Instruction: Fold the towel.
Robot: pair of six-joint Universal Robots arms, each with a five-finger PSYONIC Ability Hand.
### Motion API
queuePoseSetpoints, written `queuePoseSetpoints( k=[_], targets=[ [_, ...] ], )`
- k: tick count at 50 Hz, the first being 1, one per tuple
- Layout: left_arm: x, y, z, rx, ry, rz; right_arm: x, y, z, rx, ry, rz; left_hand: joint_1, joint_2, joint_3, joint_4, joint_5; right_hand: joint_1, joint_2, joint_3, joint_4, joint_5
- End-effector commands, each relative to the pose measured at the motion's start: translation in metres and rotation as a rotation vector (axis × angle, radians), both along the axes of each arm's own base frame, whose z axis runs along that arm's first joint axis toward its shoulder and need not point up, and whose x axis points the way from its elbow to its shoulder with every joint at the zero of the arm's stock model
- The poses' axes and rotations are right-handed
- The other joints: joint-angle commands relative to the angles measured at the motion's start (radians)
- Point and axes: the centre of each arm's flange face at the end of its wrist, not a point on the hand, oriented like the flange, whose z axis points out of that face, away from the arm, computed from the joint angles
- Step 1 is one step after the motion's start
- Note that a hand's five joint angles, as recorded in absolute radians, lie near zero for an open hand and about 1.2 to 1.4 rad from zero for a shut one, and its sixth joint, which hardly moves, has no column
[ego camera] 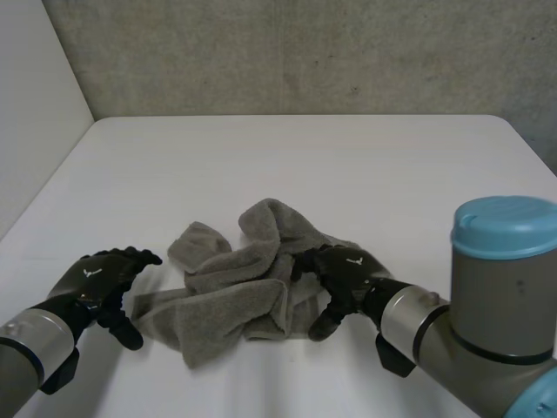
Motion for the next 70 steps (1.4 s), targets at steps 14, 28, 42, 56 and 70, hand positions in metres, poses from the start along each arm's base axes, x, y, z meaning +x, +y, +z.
queuePoseSetpoints(
  k=[14,28,42,56,70],
  targets=[
    [-0.004,-0.01,-0.037,0.114,-0.011,-0.017,0.032,-0.006,-0.036,0.13,-0.16,-0.052,0.311,0.308,0.308,0.308,0.31,-0.025,-0.032,-0.039,-0.036,-0.03],
    [-0.012,-0.02,-0.031,-0.012,-0.008,-0.045,0.041,-0.016,-0.042,0.03,-0.164,-0.118,0.918,0.916,0.916,0.916,0.917,0.912,0.906,0.899,0.902,0.908],
    [-0.041,-0.052,0.13,-0.511,0.228,-0.077,0.005,-0.061,0.183,-0.666,-0.342,-0.158,1.112,1.11,1.11,1.11,1.111,0.913,0.907,0.9,0.903,0.909],
    [-0.028,0.005,0.246,-0.813,0.424,-0.084,-0.034,-0.014,0.255,-0.872,0.206,0.079,1.112,1.11,1.11,1.11,1.111,0.913,0.907,0.9,0.903,0.909],
    [-0.039,-0.036,0.132,-0.36,0.286,-0.039,-0.018,-0.034,0.176,-0.633,0.429,0.277,1.112,1.11,1.11,1.11,1.111,0.913,0.907,0.9,0.903,0.909]
  ],
)
